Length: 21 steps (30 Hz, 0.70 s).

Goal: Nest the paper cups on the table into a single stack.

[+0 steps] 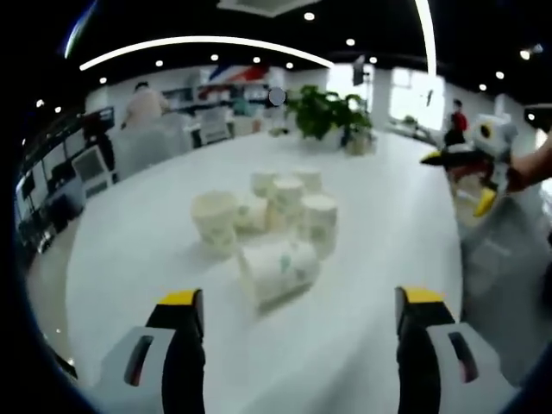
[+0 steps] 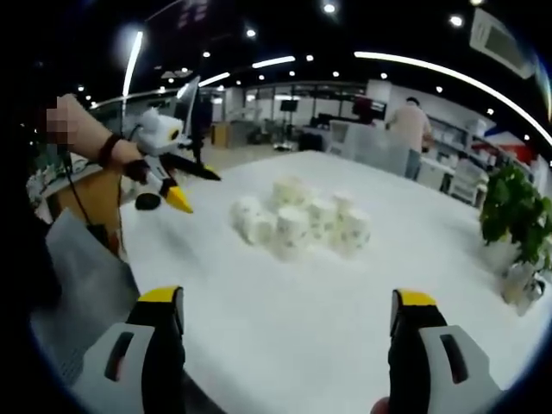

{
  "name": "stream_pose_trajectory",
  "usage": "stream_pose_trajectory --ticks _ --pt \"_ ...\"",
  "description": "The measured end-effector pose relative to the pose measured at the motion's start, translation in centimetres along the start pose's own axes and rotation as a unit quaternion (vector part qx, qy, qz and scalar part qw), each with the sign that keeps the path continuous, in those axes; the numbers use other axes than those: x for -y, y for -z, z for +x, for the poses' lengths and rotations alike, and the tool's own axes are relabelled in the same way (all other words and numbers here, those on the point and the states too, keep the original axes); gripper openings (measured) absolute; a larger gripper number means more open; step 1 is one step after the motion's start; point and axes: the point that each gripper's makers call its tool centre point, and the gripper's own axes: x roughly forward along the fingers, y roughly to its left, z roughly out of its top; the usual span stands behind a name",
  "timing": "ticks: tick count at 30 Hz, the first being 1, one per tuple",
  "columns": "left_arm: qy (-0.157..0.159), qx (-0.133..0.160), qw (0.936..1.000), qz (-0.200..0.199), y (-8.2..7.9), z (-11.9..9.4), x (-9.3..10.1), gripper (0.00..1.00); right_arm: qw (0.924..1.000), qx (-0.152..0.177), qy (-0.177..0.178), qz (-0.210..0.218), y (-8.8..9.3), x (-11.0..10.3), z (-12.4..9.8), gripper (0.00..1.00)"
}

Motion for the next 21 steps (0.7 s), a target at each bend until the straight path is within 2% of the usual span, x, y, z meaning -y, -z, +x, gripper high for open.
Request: stream_pose_trajectory --ticks 6,10,15,19,21 --pt "0.005 -0.006 0.9998 -0.019 -0.2 1.2 -0.5 0.89 0.9999 -0.002 0.004 0.016 0.7 0.3 -0.7 0.97" --pt "0.006 0.004 0.9991 -0.041 -0.9 1.7 -1.1 0.86 0.9998 -0.010 0.005 0.017 1.1 0.6 -0.8 0.97" --pt "0.012 -0.012 0.9987 -0.048 -0.2 2.4 -1.2 0.82 0.9993 -0.010 0.008 0.034 1.1 1.2 -0.6 0.96" --pt "0.015 -0.014 0.9985 -0.050 -0.1 2.7 -1.3 0.78 0.9985 -0.001 0.008 0.054 0.7 1.5 -0.2 0.95" --pt "0.018 -0.019 0.9979 -0.059 0.2 2.9 -1.5 0.76 0.9987 -0.003 0.006 0.051 0.5 1.6 0.0 0.94"
